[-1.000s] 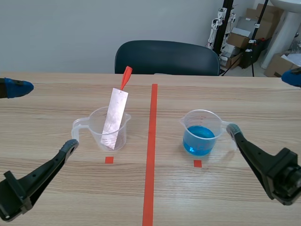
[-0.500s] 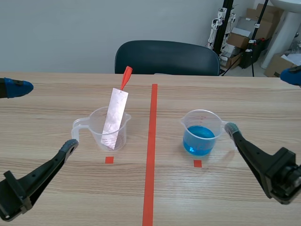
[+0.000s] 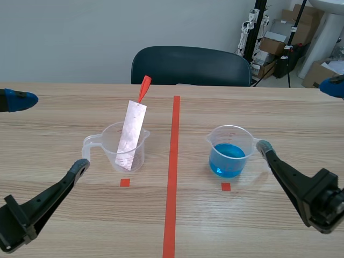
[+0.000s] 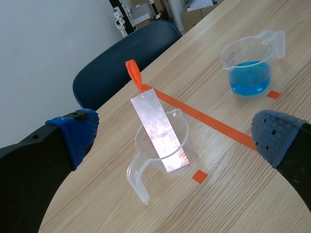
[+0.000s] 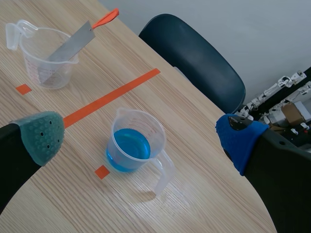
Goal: Do the redox reaction experiment. return to the home posture
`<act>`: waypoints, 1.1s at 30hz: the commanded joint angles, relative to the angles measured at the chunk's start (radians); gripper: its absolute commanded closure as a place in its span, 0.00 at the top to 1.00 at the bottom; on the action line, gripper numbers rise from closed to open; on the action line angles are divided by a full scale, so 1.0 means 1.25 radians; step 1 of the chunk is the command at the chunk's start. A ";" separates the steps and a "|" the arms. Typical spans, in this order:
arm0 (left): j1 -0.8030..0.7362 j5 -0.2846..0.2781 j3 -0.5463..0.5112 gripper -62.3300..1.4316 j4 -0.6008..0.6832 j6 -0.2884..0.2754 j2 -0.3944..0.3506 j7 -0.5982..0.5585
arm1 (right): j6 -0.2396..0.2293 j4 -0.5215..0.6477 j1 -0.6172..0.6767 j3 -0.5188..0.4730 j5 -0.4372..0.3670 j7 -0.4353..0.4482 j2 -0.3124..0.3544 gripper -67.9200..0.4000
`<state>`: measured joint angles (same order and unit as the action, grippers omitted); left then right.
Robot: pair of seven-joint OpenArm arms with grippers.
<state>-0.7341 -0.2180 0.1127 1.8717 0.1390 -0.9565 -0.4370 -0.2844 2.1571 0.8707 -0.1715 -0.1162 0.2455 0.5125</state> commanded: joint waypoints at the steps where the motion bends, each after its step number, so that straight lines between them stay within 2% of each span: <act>1: 0.000 -0.005 -0.002 1.00 0.006 0.006 -0.006 -0.009 | 0.006 0.000 -0.005 -0.003 -0.005 0.012 0.004 1.00; 33: 0.000 -0.005 -0.002 1.00 0.006 0.005 -0.006 -0.009 | 0.006 0.000 -0.005 -0.003 0.016 0.012 0.004 1.00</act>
<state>-0.7341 -0.2180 0.1127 1.8717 0.1390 -0.9565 -0.4370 -0.2844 2.1571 0.8707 -0.1715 -0.0933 0.2455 0.5125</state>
